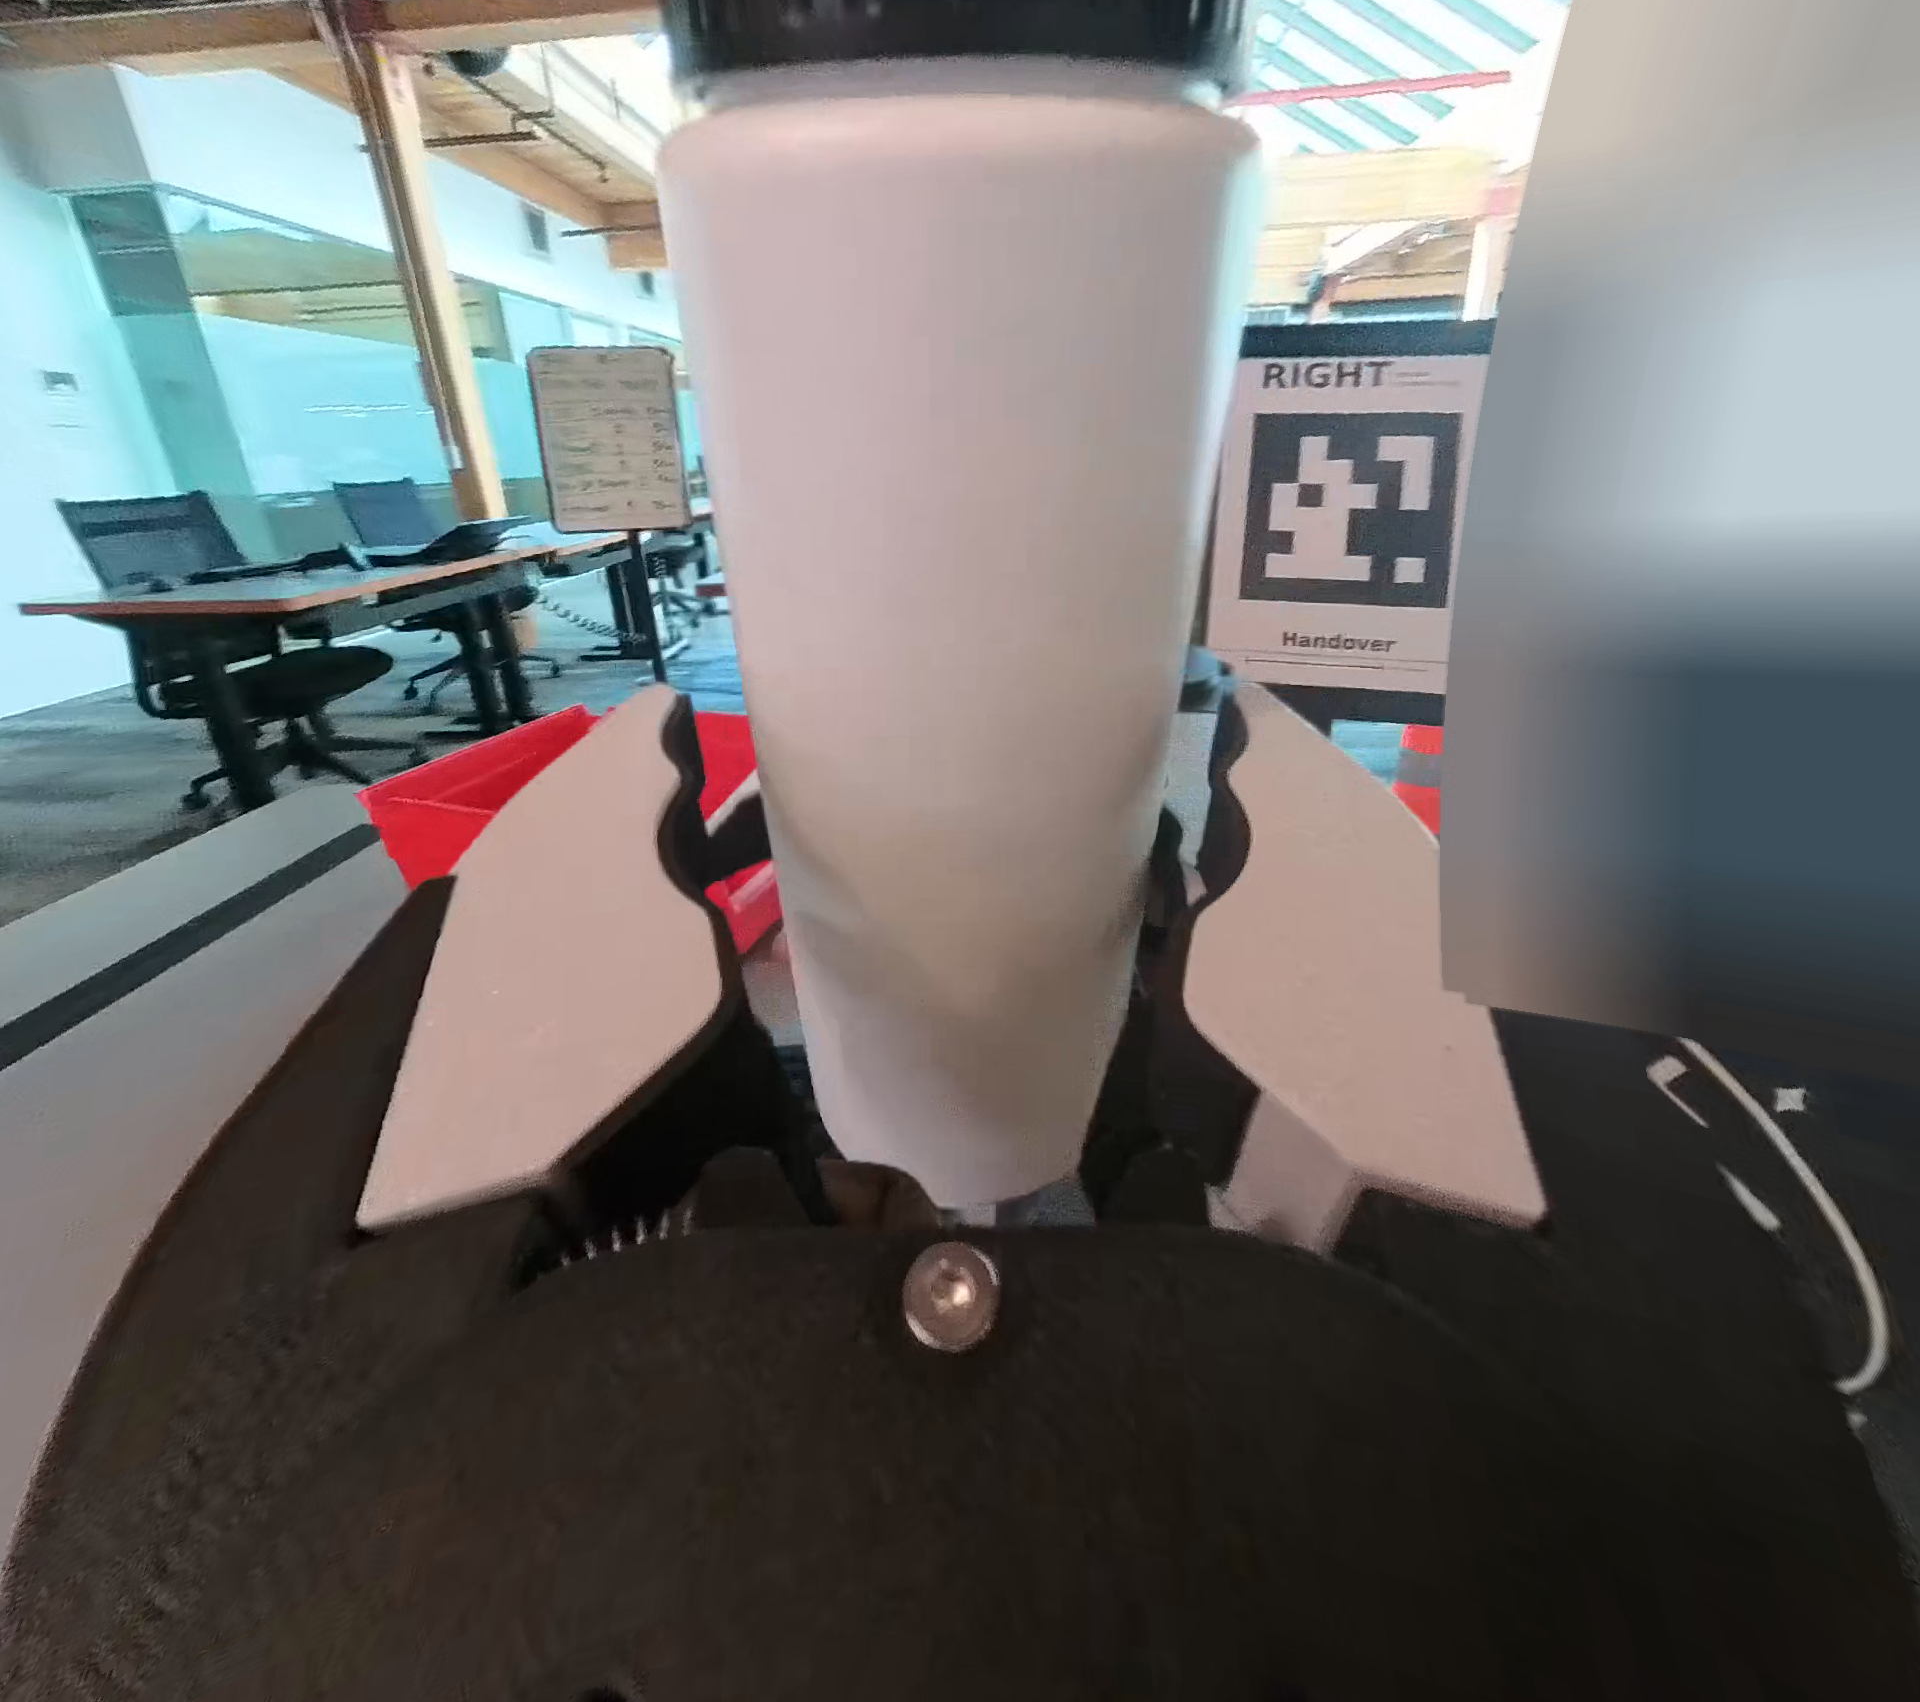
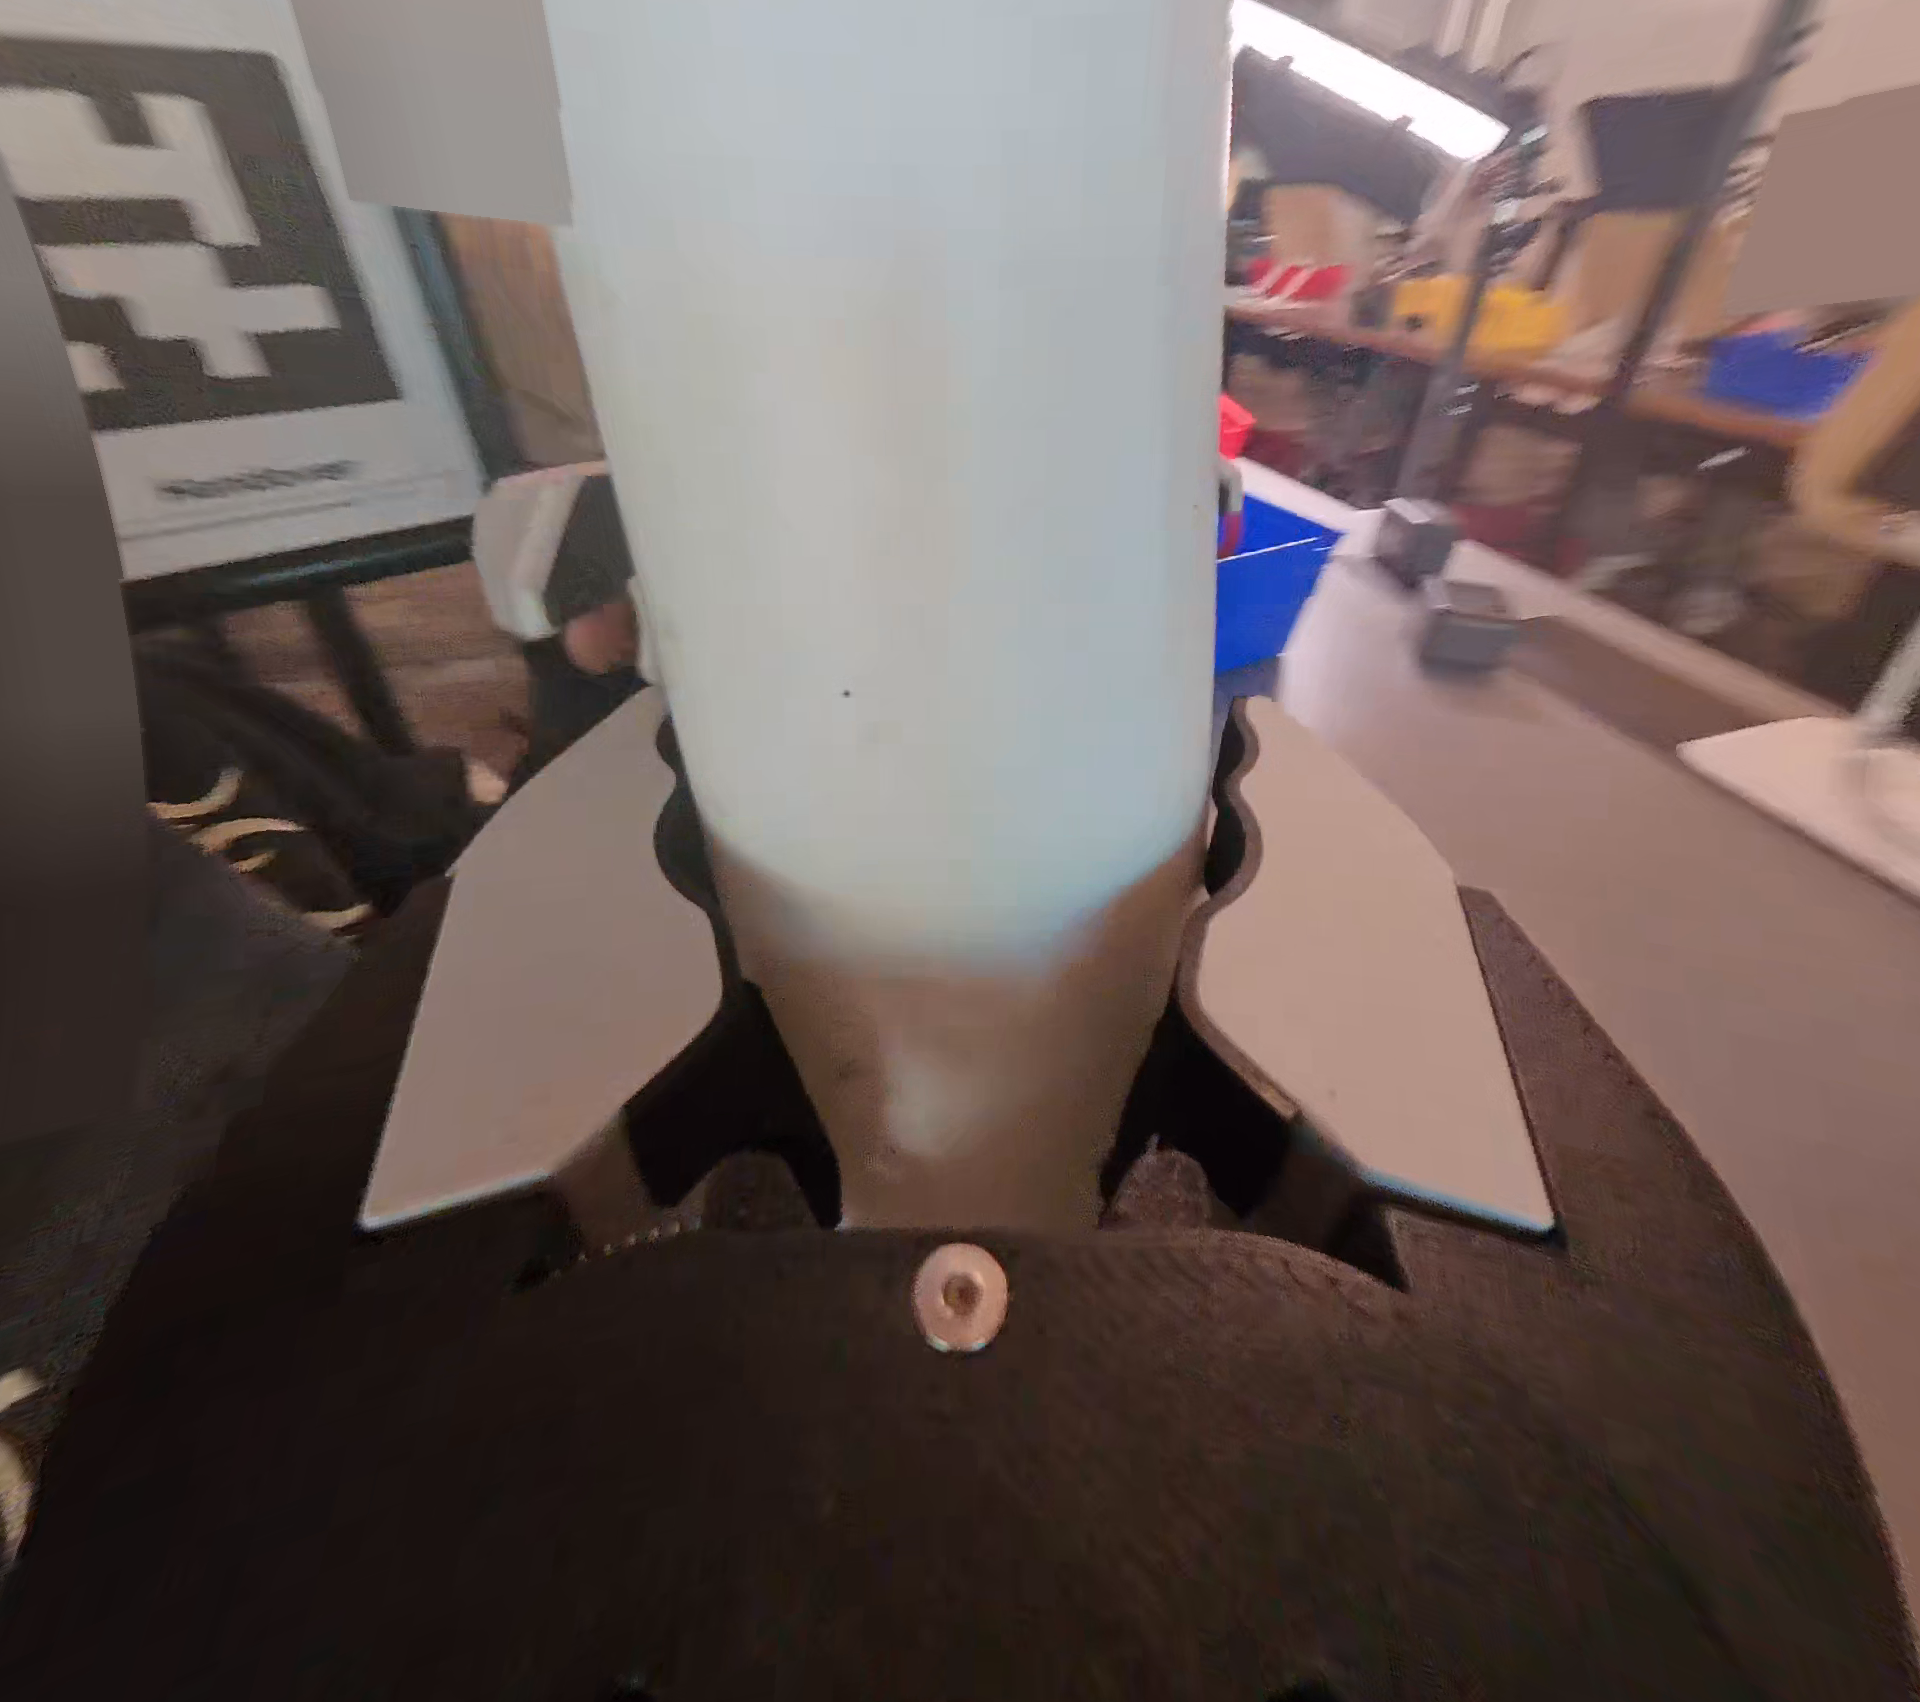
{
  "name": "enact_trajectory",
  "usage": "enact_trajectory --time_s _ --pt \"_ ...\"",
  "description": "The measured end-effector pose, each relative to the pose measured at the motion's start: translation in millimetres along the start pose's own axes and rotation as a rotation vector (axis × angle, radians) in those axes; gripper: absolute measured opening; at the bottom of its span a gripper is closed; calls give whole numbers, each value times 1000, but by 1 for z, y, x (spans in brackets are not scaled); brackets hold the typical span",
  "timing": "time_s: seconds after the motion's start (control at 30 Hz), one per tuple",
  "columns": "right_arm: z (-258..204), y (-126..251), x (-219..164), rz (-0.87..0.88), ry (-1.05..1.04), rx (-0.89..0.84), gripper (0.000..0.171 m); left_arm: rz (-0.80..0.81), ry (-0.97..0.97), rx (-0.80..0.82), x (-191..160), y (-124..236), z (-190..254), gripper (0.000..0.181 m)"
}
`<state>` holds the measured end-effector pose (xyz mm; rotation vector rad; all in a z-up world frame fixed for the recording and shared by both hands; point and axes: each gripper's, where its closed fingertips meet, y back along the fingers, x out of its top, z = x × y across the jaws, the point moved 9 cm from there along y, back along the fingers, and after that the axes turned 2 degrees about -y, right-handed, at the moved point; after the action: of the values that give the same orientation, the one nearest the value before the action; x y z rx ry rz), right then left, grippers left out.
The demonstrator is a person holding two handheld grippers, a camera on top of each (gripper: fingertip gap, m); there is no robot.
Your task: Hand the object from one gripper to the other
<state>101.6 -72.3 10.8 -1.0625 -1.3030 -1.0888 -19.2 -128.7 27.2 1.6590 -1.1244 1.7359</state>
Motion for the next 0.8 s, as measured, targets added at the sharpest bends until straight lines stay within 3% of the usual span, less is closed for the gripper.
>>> enact_trajectory --time_s 0.17,0.4,0.5,0.67,0.8 --pt "-11 -3 0 -57 130 -123 97 -11 -49 -18 -2 -3 6 86" --pt "-11 0 -3 -62 -132 304 96 -40 59 -233 -1 0 10 85" --pt "-9 -4 -7 -88 -143 343 95 -23 98 -233 -2 -2 8 85" --pt "-3 1 -1 -38 -63 112 90 35 -9 -55 2 2 3 87" --pt "-10 -1 -1 -67 55 -24 90 10 -72 -22 1 0 6 86"
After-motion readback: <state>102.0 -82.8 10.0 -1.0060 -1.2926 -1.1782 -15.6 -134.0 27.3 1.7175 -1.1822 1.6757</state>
